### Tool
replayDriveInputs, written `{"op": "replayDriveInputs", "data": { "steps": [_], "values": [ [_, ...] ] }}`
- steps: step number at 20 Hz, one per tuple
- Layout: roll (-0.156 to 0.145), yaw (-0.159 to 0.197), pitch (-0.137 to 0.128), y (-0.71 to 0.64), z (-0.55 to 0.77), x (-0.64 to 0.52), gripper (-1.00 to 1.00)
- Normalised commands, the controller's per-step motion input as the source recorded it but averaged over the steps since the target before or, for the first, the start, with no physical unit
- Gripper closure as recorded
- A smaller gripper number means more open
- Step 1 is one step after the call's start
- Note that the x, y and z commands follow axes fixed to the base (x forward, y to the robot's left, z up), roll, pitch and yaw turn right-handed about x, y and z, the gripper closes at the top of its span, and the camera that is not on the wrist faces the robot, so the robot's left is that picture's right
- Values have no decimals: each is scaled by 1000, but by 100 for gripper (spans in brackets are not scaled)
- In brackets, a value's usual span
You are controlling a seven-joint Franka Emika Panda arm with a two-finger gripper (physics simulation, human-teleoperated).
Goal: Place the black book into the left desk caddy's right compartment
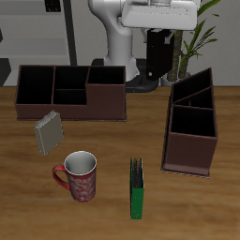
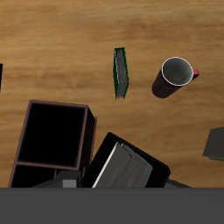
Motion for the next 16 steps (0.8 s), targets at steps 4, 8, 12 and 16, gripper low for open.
{"op": "replayDriveInputs", "data": {
  "steps": [4, 8, 12, 16],
  "values": [
    [33, 32, 45, 240, -38, 99, 100],
    [2, 35, 34, 191, -18, 156, 100],
    [-15, 43, 7, 161, 95, 157, 100],
    [4, 54, 3, 296, 76, 243, 100]
  ]
}}
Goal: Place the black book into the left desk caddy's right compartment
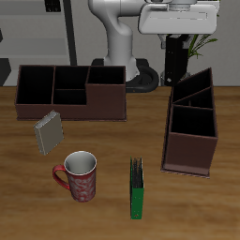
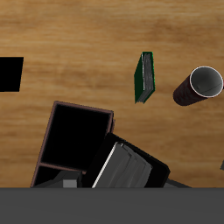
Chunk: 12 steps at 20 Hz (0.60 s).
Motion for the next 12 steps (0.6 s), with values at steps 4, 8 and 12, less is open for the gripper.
{"op": "replayDriveInputs", "data": {
  "steps": [4, 8, 12],
  "values": [
    [21, 35, -17, 259, -31, 170, 100],
    [40, 16, 6, 173, -137, 188, 100],
    [-5, -12, 42, 190, -108, 289, 100]
  ]
}}
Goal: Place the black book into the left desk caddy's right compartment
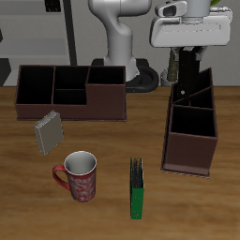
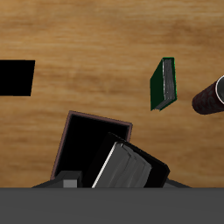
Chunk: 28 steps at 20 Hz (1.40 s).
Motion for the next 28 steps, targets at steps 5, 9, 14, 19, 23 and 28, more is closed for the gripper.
{"op": "replayDriveInputs", "data": {
  "steps": [5, 9, 14, 19, 23, 28],
  "values": [
    [15, 2, -8, 192, 50, 89, 100],
    [-3, 13, -5, 134, 28, 173, 100],
    [-12, -6, 5, 33, -45, 128, 100],
    [-1, -12, 19, 51, -118, 97, 100],
    [0, -9, 13, -39, -89, 49, 100],
    [-2, 4, 12, -56, -151, -35, 100]
  ]
}}
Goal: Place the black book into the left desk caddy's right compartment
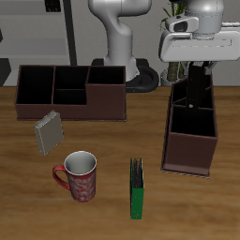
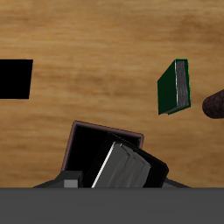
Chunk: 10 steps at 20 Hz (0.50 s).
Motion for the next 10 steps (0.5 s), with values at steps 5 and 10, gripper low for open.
{"op": "replayDriveInputs", "data": {
  "steps": [5, 10],
  "values": [
    [3, -11, 23, -24, -147, 10, 100],
    [18, -10, 29, 95, -213, -12, 100]
  ]
}}
